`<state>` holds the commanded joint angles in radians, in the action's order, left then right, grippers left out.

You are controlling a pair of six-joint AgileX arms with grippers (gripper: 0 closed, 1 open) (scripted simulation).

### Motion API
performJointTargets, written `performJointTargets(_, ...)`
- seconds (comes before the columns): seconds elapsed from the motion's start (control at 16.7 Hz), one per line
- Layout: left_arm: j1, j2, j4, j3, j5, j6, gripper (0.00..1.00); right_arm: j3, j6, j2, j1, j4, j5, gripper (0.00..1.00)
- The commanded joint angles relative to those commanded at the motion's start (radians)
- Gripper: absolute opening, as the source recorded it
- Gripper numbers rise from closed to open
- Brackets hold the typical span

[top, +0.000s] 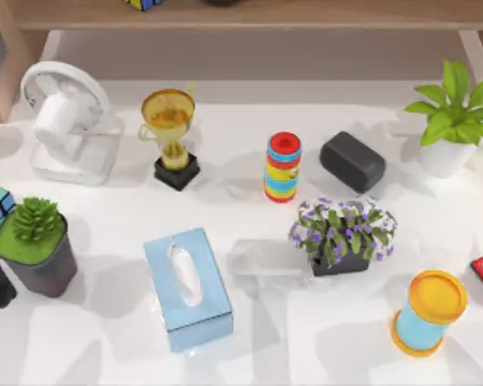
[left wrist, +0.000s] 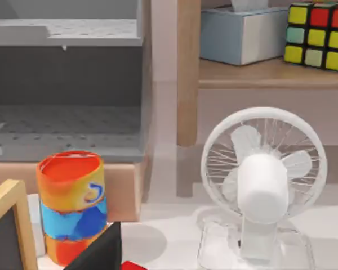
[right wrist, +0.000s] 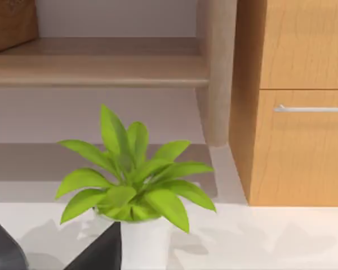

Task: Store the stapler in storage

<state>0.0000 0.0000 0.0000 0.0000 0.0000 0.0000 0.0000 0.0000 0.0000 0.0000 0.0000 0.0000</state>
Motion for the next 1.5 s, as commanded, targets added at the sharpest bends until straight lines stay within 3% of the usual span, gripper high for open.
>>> performJointTargets(0.24,0.0,0.0,0.0,0.0,0.0,0.0,1.0,0.019,-0.027,0.03,-0.009,0.021,-0.006,1.0)
performJointTargets(0.48,0.0,0.0,0.0,0.0,0.0,0.0,1.0,0.13,-0.178,0.218,-0.058,0.143,-0.044,1.0)
performJointTargets(1.5,0.0,0.0,0.0,0.0,0.0,0.0,1.0,0.915,-1.319,1.948,-0.389,1.006,-0.353,1.0)
